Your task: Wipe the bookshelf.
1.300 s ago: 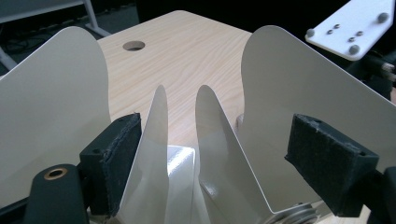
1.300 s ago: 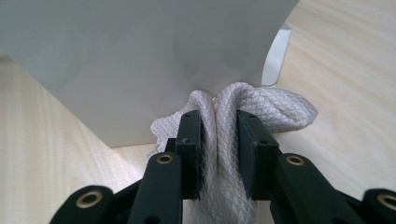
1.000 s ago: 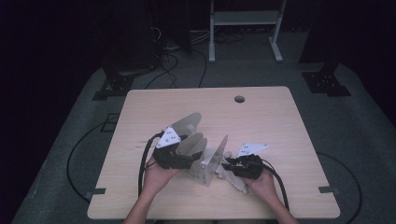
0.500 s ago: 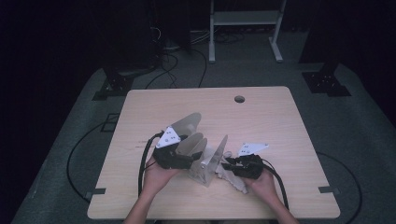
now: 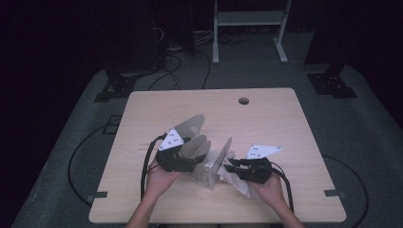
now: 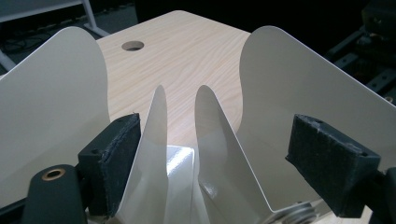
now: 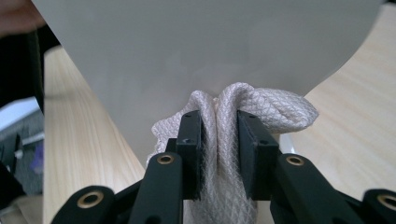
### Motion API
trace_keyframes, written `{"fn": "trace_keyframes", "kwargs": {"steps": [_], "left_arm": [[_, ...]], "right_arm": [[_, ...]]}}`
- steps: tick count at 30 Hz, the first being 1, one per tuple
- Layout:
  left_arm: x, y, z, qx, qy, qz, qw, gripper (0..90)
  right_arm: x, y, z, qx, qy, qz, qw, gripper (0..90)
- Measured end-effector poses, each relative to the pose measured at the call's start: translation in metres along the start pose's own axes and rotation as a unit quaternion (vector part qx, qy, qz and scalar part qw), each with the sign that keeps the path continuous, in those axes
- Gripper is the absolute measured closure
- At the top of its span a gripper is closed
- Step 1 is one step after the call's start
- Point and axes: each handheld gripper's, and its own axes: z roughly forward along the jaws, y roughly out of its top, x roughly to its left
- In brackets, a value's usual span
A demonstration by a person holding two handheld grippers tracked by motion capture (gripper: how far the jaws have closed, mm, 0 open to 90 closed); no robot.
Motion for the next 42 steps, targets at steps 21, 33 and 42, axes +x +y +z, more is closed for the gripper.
{"fn": "trace_keyframes", "kwargs": {"steps": [21,33,42], "left_arm": [[0.019,0.037,-0.034,-0.039,0.004,0.013,0.9992,14.9],[0.064,0.039,-0.023,-0.021,0.005,-0.022,0.9995,23.0],[0.086,0.033,-0.011,0.025,0.004,-0.037,0.999,41.3]], "right_arm": [[-0.002,-0.017,0.009,0.037,-0.001,0.009,0.9993,71.3],[-0.002,-0.016,0.005,0.03,-0.002,0.009,0.9995,71.3],[0.002,-0.009,-0.001,0.011,0.001,0.0,0.9999,71.4]]}}
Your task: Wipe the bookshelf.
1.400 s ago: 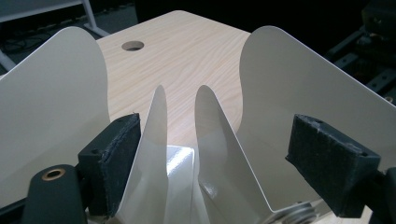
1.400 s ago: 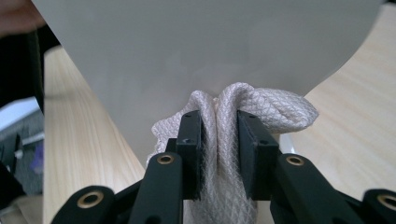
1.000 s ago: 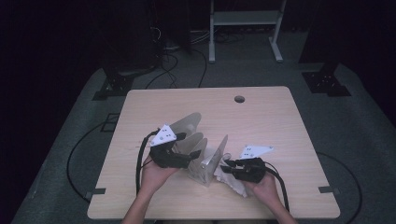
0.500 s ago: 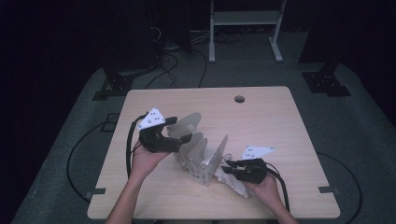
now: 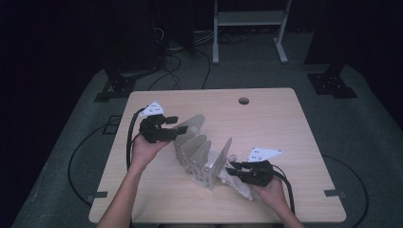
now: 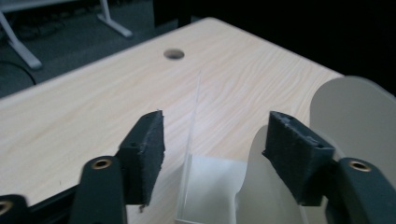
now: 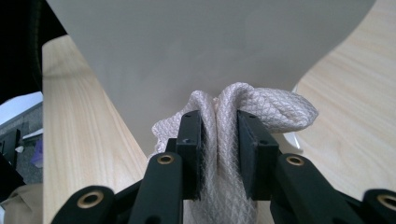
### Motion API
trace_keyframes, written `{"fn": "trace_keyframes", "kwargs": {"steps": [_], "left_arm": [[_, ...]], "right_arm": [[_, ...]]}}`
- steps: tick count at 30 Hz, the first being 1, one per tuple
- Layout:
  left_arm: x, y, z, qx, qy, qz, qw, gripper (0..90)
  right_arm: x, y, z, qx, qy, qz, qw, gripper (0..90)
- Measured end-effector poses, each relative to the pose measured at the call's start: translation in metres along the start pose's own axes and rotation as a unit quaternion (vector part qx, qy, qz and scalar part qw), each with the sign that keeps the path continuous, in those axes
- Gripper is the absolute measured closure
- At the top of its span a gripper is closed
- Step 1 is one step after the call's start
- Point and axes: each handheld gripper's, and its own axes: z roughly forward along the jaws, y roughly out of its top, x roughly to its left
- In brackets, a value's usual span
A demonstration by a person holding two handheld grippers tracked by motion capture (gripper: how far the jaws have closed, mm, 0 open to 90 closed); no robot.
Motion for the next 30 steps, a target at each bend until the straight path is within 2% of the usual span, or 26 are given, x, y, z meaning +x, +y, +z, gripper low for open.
{"fn": "trace_keyframes", "kwargs": {"steps": [2,3,4,5,8,9,12,13,14,18,20,22,27,30], "left_arm": [[0.001,0.0,0.001,0.006,-0.001,0.001,1.0,43.4],[0.002,-0.001,0.002,0.006,-0.003,0.001,1.0,49.0],[0.002,-0.001,0.003,0.01,-0.004,0.003,0.9999,49.0],[0.003,-0.001,0.005,0.015,-0.006,0.003,0.9999,56.2],[0.005,-0.002,0.005,0.022,-0.009,0.002,0.9997,60.8],[0.006,-0.002,0.005,0.027,-0.007,0.002,0.9996,65.8],[0.007,-0.002,0.005,0.029,-0.006,0.003,0.9995,70.9],[0.007,-0.002,0.004,0.032,-0.003,0.004,0.9995,75.9],[0.008,-0.002,0.004,0.032,0.0,0.004,0.9995,75.9],[0.01,-0.003,-0.002,0.036,0.009,0.002,0.9993,87.2],[0.011,-0.005,-0.005,0.034,0.01,-0.001,0.9994,88.0],[0.009,-0.006,-0.01,0.038,0.026,0.003,0.9989,89.0],[0.004,-0.009,-0.017,0.046,0.043,0.004,0.998,89.5],[0.004,-0.011,-0.02,0.045,0.043,0.001,0.998,89.5]], "right_arm": [[0.001,0.002,-0.002,-0.005,0.0,-0.003,1.0,71.4],[0.002,0.004,-0.006,-0.019,0.004,-0.004,0.9998,71.4],[0.002,0.004,-0.006,-0.019,0.004,-0.004,0.9998,71.4],[0.003,0.005,-0.006,-0.017,0.006,-0.005,0.9998,71.3],[0.005,0.005,-0.005,-0.015,0.008,-0.007,0.9998,71.4],[0.006,0.005,-0.005,-0.018,0.01,-0.009,0.9998,71.4],[0.008,0.007,-0.007,-0.021,0.01,-0.01,0.9997,71.4],[0.008,0.008,-0.008,-0.024,0.009,-0.012,0.9996,71.4],[0.008,0.008,-0.008,-0.024,0.009,-0.012,0.9996,71.4],[0.004,0.008,-0.006,-0.023,0.0,-0.005,0.9997,71.4],[0.003,0.008,-0.006,-0.024,-0.001,-0.006,0.9997,71.4],[0.004,0.009,-0.004,-0.021,0.001,-0.006,0.9998,71.4],[0.003,0.009,-0.002,-0.021,-0.001,-0.008,0.9998,71.4],[0.004,0.009,-0.002,-0.02,0.0,-0.006,0.9998,71.4]]}}
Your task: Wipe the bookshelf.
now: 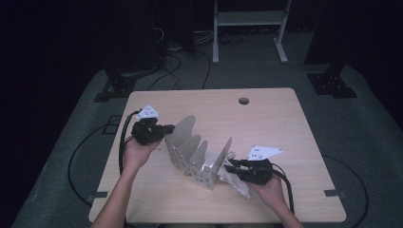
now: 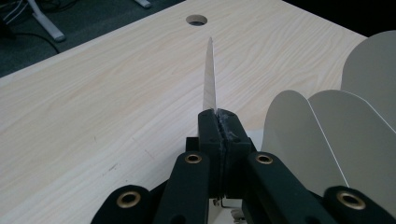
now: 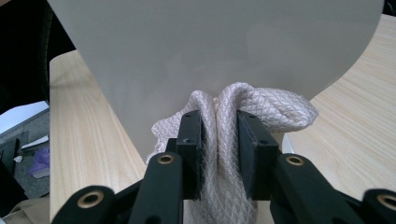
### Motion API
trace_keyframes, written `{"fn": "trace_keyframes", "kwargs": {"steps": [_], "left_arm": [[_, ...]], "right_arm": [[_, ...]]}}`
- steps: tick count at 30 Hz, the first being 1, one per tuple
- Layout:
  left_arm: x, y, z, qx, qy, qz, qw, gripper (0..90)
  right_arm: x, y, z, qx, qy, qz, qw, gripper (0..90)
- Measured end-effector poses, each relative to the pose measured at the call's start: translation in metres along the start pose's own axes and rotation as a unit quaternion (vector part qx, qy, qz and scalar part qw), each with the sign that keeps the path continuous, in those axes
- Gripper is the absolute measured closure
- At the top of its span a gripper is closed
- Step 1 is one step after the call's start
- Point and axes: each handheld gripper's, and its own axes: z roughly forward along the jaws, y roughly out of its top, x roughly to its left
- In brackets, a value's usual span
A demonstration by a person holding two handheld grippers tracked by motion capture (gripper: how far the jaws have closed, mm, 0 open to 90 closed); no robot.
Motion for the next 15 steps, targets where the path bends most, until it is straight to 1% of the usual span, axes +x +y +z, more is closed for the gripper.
{"fn": "trace_keyframes", "kwargs": {"steps": [3,5,9,10,11,14,15], "left_arm": [[-0.001,-0.002,-0.004,0.002,0.003,0.0,1.0,89.5],[-0.001,-0.004,-0.006,-0.002,0.004,-0.003,1.0,89.4],[-0.002,-0.007,-0.007,-0.008,0.004,-0.008,0.9999,89.3],[-0.002,-0.008,-0.008,-0.009,0.006,-0.009,0.9999,89.3],[-0.002,-0.008,-0.008,-0.009,0.006,-0.009,0.9999,89.3],[-0.003,-0.01,-0.009,-0.016,0.009,-0.013,0.9997,89.3],[-0.003,-0.011,-0.009,-0.018,0.009,-0.015,0.9997,89.2]], "right_arm": [[0.001,0.002,-0.003,-0.005,0.0,-0.003,1.0,71.4],[-0.001,0.004,-0.005,-0.016,0.0,0.0,0.9999,71.5],[-0.002,0.002,-0.002,-0.005,-0.001,-0.001,1.0,71.4],[-0.002,0.005,-0.006,-0.013,-0.003,-0.005,0.9999,71.4],[-0.002,0.005,-0.006,-0.013,-0.003,-0.005,0.9999,71.4],[-0.003,0.013,-0.015,-0.035,-0.008,-0.004,0.9993,71.4],[-0.005,0.013,-0.014,-0.033,-0.009,-0.003,0.9994,71.4]]}}
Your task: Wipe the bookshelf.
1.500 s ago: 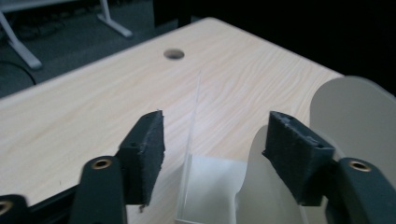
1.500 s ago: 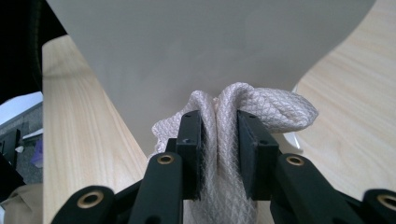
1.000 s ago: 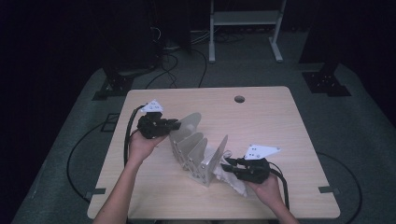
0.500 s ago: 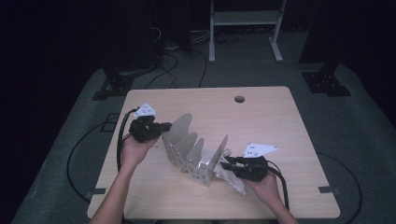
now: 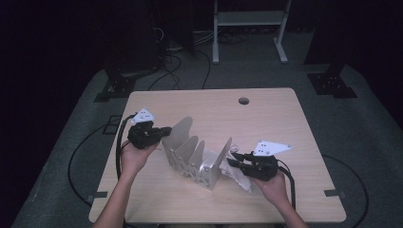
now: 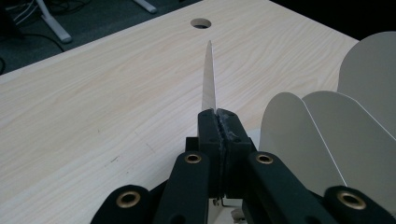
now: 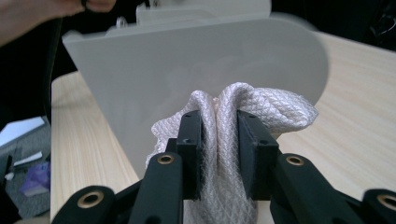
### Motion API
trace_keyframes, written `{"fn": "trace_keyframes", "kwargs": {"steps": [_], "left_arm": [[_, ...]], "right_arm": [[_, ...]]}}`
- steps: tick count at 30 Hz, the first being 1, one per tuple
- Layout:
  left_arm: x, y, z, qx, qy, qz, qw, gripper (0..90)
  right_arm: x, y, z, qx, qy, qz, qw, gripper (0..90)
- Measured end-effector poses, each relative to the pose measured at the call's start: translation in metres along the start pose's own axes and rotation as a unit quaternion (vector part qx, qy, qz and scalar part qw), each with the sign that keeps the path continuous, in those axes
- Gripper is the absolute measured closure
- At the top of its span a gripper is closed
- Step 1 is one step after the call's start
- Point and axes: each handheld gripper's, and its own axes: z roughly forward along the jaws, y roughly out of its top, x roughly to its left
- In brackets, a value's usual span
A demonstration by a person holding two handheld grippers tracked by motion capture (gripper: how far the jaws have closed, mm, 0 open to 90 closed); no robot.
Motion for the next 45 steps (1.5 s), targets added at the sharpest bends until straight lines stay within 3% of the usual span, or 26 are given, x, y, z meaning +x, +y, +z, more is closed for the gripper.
{"fn": "trace_keyframes", "kwargs": {"steps": [9,15,19,22,25,27,31,33,34,39,42,45], "left_arm": [[-0.002,-0.006,-0.007,-0.006,0.007,-0.011,0.9999,88.9],[-0.002,-0.01,-0.01,-0.014,0.009,-0.016,0.9997,88.4],[-0.002,-0.01,-0.009,-0.019,0.008,-0.016,0.9997,88.4],[-0.001,-0.011,-0.009,-0.021,0.005,-0.018,0.9996,88.1],[-0.001,-0.011,-0.01,-0.02,0.003,-0.018,0.9996,87.9],[-0.001,-0.012,-0.01,-0.023,0.002,-0.019,0.9996,87.8],[-0.001,-0.012,-0.01,-0.021,0.003,-0.019,0.9996,87.5],[-0.001,-0.012,-0.011,-0.021,0.003,-0.02,0.9996,87.4],[-0.001,-0.012,-0.011,-0.02,0.003,-0.02,0.9996,87.4],[0.0,-0.012,-0.01,-0.022,0.003,-0.021,0.9996,87.2],[0.0,-0.012,-0.01,-0.021,0.003,-0.022,0.9995,86.8],[-0.001,-0.012,-0.01,-0.021,0.004,-0.02,0.9996,86.9]], "right_arm": [[-0.006,-0.006,0.009,0.019,0.0,0.008,0.9998,71.4],[-0.008,0.001,0.004,-0.002,-0.001,0.005,1.0,71.4],[-0.009,0.001,0.007,0.012,0.001,0.0,0.9999,71.4],[-0.02,0.007,0.002,-0.002,-0.011,0.014,0.9998,71.4],[-0.019,0.009,0.002,-0.002,-0.003,0.014,0.9999,71.4],[-0.015,0.011,0.004,0.002,-0.002,-0.002,1.0,71.4],[-0.02,0.011,0.005,0.0,-0.001,0.013,0.9999,71.4],[-0.017,0.011,0.005,0.002,0.002,0.007,1.0,71.4],[-0.013,0.012,0.004,0.002,0.003,-0.007,1.0,71.4],[-0.017,0.013,0.002,0.0,0.002,0.004,1.0,71.4],[-0.007,0.014,0.001,-0.005,0.006,-0.017,0.9998,71.4],[-0.007,0.014,0.002,-0.004,0.011,-0.008,0.9999,71.4]]}}
